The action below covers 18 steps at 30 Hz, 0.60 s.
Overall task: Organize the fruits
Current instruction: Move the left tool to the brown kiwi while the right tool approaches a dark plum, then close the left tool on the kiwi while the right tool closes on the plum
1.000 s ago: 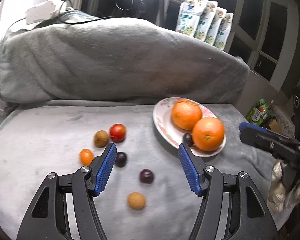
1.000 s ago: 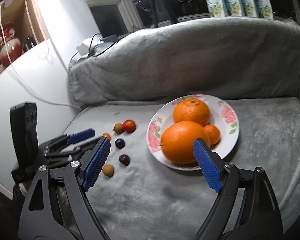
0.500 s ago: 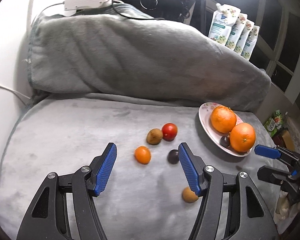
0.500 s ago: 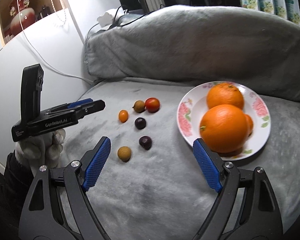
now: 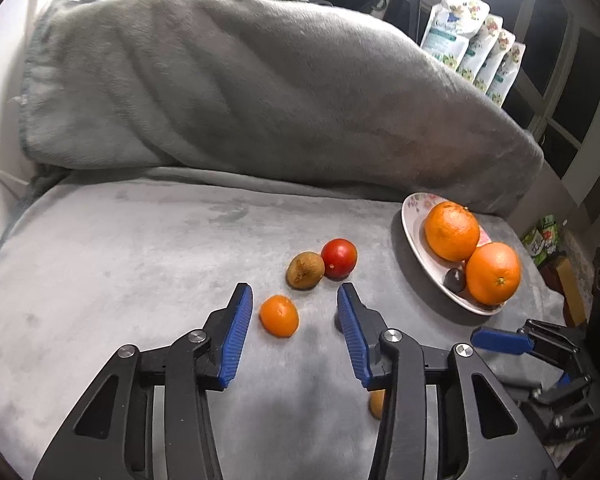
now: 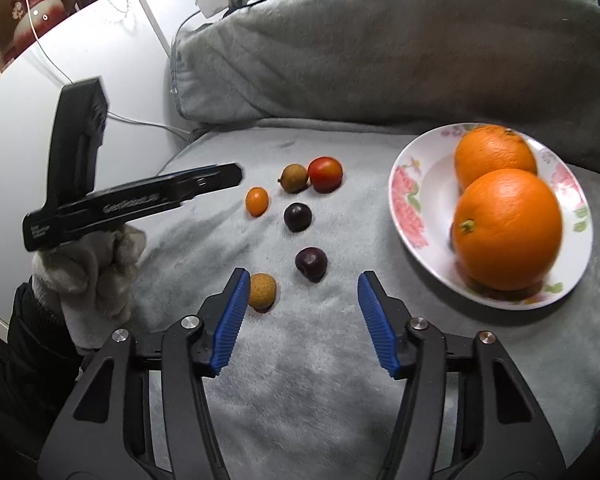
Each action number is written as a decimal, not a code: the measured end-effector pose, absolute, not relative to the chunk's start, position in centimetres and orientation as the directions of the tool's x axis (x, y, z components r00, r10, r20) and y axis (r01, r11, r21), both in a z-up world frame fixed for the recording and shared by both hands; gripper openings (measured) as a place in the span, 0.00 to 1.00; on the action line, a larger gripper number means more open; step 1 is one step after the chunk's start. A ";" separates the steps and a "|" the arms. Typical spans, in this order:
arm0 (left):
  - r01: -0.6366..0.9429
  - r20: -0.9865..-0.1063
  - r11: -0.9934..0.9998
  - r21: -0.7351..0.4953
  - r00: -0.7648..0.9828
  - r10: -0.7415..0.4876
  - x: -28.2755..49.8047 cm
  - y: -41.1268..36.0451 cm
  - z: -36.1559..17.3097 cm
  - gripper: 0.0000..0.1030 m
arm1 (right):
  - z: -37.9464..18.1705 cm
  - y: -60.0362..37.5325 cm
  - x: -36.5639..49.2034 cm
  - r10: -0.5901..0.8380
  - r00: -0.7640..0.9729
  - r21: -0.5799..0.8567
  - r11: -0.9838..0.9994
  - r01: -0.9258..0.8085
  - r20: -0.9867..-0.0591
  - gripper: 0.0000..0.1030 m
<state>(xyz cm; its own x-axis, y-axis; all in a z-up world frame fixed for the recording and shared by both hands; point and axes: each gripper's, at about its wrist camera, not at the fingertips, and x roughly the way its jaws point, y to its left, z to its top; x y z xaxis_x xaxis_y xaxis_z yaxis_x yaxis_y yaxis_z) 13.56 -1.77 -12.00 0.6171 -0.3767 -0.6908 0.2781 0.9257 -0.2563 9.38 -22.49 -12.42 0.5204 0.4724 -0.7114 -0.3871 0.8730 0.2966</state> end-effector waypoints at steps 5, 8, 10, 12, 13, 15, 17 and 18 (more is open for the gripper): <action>0.302 -0.708 0.920 -0.250 0.591 -0.386 14.6 -3.0 -12.7 0.39 | -13.0 -21.8 10.0 0.474 0.504 0.295 0.870 -0.395 -0.722 0.54; 0.311 -0.715 0.916 -0.251 0.578 -0.393 15.2 -3.6 -13.0 0.38 | -13.4 -21.2 10.6 0.475 0.493 0.296 0.868 -0.399 -0.729 0.52; 0.313 -0.722 0.917 -0.246 0.572 -0.389 15.7 -4.0 -13.3 0.37 | -13.7 -20.8 11.1 0.472 0.486 0.294 0.869 -0.398 -0.735 0.50; 0.315 -0.728 0.918 -0.242 0.566 -0.387 16.1 -4.3 -13.5 0.37 | -13.9 -20.6 11.5 0.469 0.485 0.293 0.870 -0.397 -0.738 0.50; 0.316 -0.731 0.917 -0.242 0.562 -0.387 16.3 -4.5 -13.7 0.37 | -14.0 -20.5 11.7 0.469 0.484 0.292 0.870 -0.397 -0.739 0.49; 0.316 -0.735 0.917 -0.244 0.557 -0.387 16.5 -4.6 -13.9 0.36 | -14.2 -20.3 12.1 0.465 0.481 0.290 0.872 -0.394 -0.744 0.48; 0.318 -0.738 0.917 -0.242 0.553 -0.387 16.8 -4.7 -14.0 0.36 | -14.5 -20.2 12.4 0.465 0.476 0.293 0.872 -0.392 -0.747 0.48; 0.318 -0.739 0.917 -0.241 0.552 -0.386 16.8 -4.7 -14.1 0.36 | -14.6 -20.0 12.5 0.465 0.473 0.293 0.871 -0.394 -0.749 0.46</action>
<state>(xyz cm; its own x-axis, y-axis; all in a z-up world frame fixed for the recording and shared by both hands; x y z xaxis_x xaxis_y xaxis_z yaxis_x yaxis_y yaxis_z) 16.84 -4.72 -14.10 0.5517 -0.3860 -0.7393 0.3182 0.9168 -0.2412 12.50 -20.04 -14.55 0.4728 0.4650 -0.7485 -0.3936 0.8714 0.2927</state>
